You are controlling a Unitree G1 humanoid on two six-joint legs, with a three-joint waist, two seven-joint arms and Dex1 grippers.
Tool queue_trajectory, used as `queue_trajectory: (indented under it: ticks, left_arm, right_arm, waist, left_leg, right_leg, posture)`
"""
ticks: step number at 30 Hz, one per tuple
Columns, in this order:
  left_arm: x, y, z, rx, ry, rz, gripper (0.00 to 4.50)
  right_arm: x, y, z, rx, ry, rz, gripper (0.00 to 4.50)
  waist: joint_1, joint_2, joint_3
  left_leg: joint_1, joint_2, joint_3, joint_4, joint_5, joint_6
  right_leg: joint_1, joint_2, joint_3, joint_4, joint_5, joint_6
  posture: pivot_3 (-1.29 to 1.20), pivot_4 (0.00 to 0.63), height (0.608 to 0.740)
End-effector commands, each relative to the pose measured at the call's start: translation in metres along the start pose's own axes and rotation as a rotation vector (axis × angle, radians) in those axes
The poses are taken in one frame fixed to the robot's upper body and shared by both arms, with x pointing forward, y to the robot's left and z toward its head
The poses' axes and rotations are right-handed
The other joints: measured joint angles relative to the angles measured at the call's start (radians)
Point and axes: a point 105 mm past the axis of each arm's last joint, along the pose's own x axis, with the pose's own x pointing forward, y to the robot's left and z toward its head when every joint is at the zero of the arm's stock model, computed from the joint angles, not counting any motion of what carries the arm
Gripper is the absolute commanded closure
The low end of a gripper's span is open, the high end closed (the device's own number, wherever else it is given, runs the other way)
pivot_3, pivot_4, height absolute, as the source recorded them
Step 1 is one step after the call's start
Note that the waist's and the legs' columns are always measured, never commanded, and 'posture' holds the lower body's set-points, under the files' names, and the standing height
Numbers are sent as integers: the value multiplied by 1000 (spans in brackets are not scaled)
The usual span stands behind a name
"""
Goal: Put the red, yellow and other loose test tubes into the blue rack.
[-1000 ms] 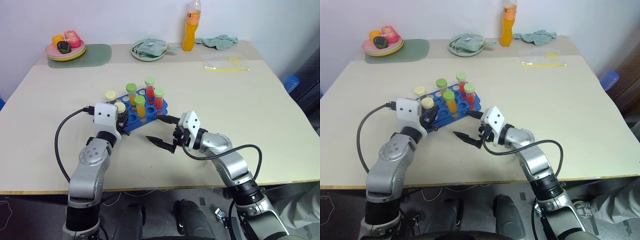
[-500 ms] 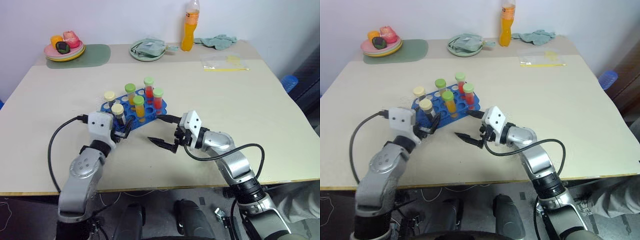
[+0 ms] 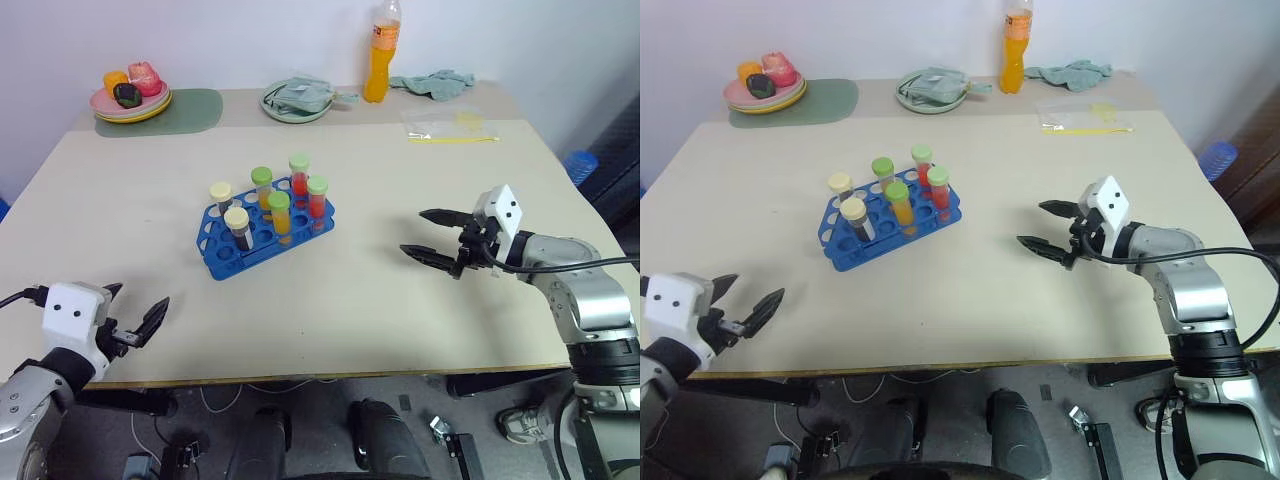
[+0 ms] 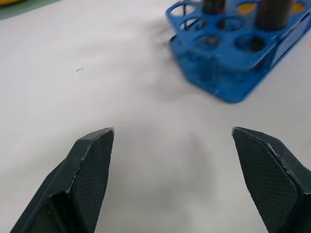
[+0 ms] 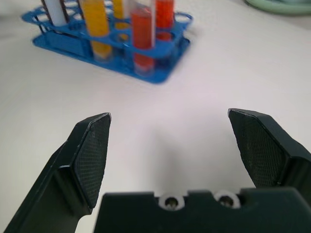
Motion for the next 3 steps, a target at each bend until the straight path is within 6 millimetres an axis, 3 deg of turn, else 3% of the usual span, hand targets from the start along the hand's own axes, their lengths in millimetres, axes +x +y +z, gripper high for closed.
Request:
queue_trajectory:
  ticks: [1, 3]
  left_arm:
    - [-5, 7, 5, 36, -27, 30, 500]
    - [-5, 8, 3, 26, -29, 47, 500]
  right_arm:
    - [-10, -8, 9, -39, -17, -25, 222]
    - [-7, -7, 8, -40, -16, -21, 222]
  waist:
    - [-1, 0, 0]
    - [0, 0, 0]
  left_leg:
    - [0, 0, 0, 0, 0, 0]
    - [0, 0, 0, 0, 0, 0]
  right_leg:
    - [0, 0, 0, 0, 0, 0]
    - [0, 0, 0, 0, 0, 0]
  posture:
    - [0, 150, 740]
    - [0, 150, 740]
